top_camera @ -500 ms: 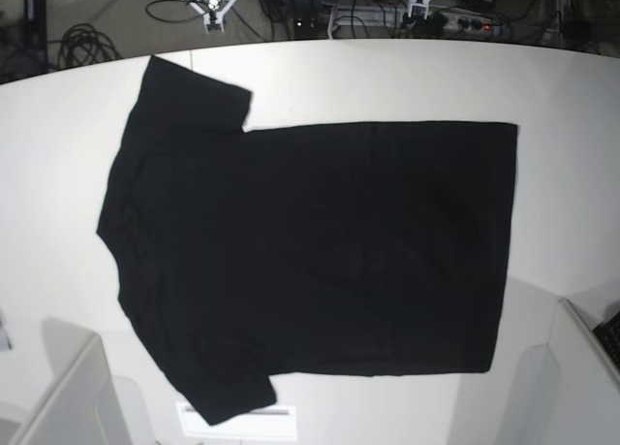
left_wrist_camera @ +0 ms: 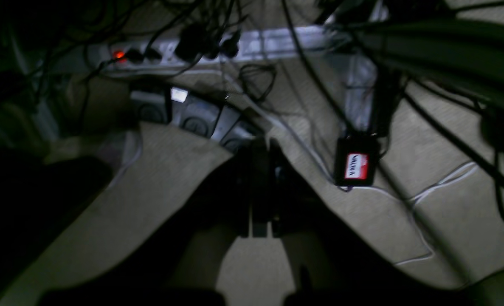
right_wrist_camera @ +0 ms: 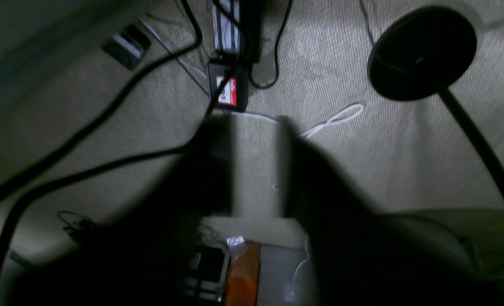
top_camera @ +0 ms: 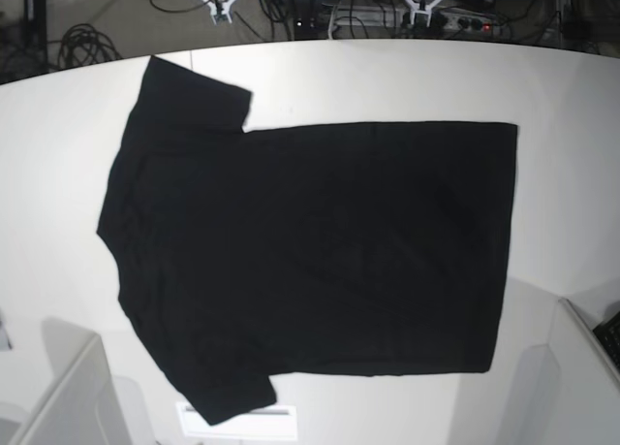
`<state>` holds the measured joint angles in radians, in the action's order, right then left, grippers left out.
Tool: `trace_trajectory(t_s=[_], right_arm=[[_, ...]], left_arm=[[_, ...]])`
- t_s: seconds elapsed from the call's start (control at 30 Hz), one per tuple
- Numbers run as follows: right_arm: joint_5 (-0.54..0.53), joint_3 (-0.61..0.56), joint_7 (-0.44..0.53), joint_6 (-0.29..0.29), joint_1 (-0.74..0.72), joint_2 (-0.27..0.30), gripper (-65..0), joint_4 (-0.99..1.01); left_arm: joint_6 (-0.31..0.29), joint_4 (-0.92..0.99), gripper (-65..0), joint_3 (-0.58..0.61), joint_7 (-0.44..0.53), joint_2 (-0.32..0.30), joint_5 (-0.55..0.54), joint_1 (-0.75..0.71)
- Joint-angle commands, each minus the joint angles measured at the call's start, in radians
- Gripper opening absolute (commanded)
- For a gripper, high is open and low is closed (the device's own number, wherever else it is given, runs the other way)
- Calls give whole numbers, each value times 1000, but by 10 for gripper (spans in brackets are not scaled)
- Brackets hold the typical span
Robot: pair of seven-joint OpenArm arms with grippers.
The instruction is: Fold the T-shirt properly
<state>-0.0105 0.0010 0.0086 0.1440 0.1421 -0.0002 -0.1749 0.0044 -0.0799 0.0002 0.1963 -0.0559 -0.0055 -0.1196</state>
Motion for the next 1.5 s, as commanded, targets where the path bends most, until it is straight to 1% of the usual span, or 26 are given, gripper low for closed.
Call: trace_trajectory(t_s=[0.0, 0.03, 0.07, 0.1, 0.23, 0.27, 0.3, 0.33, 0.37, 0.4, 0.43, 0.5, 0.53, 0.73, 0.8, 1.03, 1.1, 1.33, 1.4, 1.47], right_arm=[[2, 3, 0, 9, 6, -2, -650, -1], [2, 3, -2, 9, 6, -2, -650, -1], [2, 1, -2, 9, 6, -2, -650, -1], [2, 3, -2, 9, 6, -2, -650, -1], [2, 3, 0, 7, 3, 1, -650, -33], [2, 3, 0, 7, 6, 1, -650, -42], [2, 3, 0, 7, 8, 1, -650, -47], [2, 3, 0, 7, 8, 1, -650, -48], [2, 3, 0, 7, 8, 2, -650, -48], [4, 1, 0, 7, 8, 2, -650, -50], [5, 0, 0, 7, 8, 2, -650, -50], [5, 0, 0, 7, 9, 7, -650, -50], [5, -2, -2, 7, 9, 9, -650, -48], [7, -3, -3, 7, 11, 18, -650, -47], [7, -3, -2, 7, 11, 35, -650, -48], [2, 3, 0, 9, 37, 62, -650, -61], [2, 3, 0, 9, 61, 62, -650, -107], [1, 4, -8, 9, 216, 62, -650, -351], [1, 6, -8, 9, 250, 62, -650, -397], [1, 41, -8, 9, 281, 62, -650, -440]], left_arm=[[3, -2, -642, 1, 9, 1, 0, -1], [3, -2, -635, 1, 9, 1, 0, -1], [3, -2, -611, -1, 9, 1, 0, -1], [3, -2, -571, -1, 9, 1, 0, 1], [3, -2, -349, -1, 7, 3, 0, 1], [3, -2, -306, -1, 7, 3, 0, -1], [3, -4, -291, -1, 7, 3, 0, -9], [3, -10, -298, -1, 7, 3, 0, -16], [3, -10, -326, -1, 7, 3, 0, -18], [3, -10, -374, -1, 7, 3, 0, -19], [3, -10, -426, -1, 7, 3, 0, -19], [3, -8, -587, -1, 7, 3, 0, -21], [3, -8, -650, -1, 7, 3, 0, -21], [3, -7, -650, -1, 7, 1, 0, -21], [3, -8, -650, 2, 7, 0, 0, -30], [3, -22, -650, 11, 13, -2, 11, -59], [3, -62, -650, 11, 13, -2, 11, -91], [3, -309, -650, 11, 9, -3, 11, -257], [3, -360, -650, 11, 9, -20, 6, -295], [3, -403, -650, 10, 10, -25, 0, -329]])
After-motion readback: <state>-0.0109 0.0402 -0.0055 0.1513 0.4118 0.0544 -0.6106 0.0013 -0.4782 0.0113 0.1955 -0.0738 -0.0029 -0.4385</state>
